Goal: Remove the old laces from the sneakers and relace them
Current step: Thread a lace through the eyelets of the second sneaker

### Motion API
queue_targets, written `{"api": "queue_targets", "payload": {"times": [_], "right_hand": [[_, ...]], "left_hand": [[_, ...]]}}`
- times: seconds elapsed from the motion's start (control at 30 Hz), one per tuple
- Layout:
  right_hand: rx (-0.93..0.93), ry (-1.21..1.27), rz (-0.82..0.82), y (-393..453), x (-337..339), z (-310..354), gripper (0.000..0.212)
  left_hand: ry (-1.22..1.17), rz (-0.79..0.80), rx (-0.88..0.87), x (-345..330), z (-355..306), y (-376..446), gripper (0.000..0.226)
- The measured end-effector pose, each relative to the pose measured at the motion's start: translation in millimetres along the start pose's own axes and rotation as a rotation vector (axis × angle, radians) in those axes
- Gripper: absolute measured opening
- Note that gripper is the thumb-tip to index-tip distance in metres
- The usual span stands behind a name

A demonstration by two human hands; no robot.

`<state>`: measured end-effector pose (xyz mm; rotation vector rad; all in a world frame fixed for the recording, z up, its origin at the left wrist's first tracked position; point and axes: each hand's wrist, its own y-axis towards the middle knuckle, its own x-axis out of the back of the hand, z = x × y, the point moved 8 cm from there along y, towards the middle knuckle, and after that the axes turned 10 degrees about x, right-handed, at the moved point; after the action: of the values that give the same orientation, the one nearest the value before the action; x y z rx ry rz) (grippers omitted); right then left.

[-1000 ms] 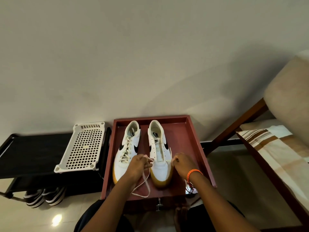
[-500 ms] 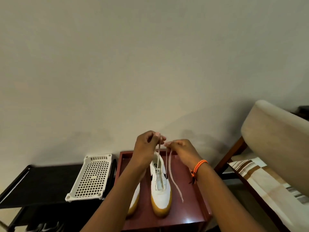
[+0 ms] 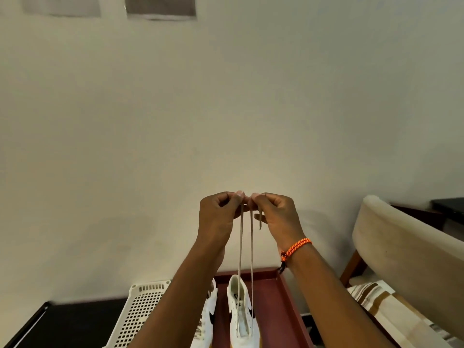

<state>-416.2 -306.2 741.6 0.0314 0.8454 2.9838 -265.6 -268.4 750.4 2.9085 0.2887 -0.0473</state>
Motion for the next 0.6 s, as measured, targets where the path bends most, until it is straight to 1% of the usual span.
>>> {"api": "queue_targets", "payload": {"times": [0.13, 0.27, 0.37, 0.4, 0.47, 0.57, 0.6], "right_hand": [[0.073, 0.019, -0.052, 11.7, 1.4, 21.6, 0.024], [0.154, 0.066, -0.056, 23.1, -0.8, 45.3, 0.022], [0.19, 0.152, -0.093, 26.6, -0.4, 59.1, 0.027], [0.206, 0.17, -0.104, 26.7, -0.1, 62.5, 0.03], [0.25, 0.161, -0.119, 27.5, -0.4, 69.0, 0.031], [0.347, 0.038, -0.169, 30.5, 0.2, 78.7, 0.02], [0.377, -0.008, -0.178, 31.5, -0.3, 82.1, 0.018]], "left_hand": [[0.009, -0.041, -0.063, -1.3, -28.5, 2.5, 0.026], [0.036, -0.091, -0.126, -1.3, -55.1, 8.2, 0.027], [0.021, -0.103, -0.136, -2.9, -71.5, 11.5, 0.038], [0.027, -0.106, -0.146, -3.2, -76.0, 12.5, 0.038], [0.048, -0.114, -0.178, -3.3, -84.1, 14.5, 0.031], [0.079, -0.15, -0.237, -1.0, -91.7, 15.2, 0.018], [0.084, -0.17, -0.253, 0.7, -93.8, 14.0, 0.018]]}}
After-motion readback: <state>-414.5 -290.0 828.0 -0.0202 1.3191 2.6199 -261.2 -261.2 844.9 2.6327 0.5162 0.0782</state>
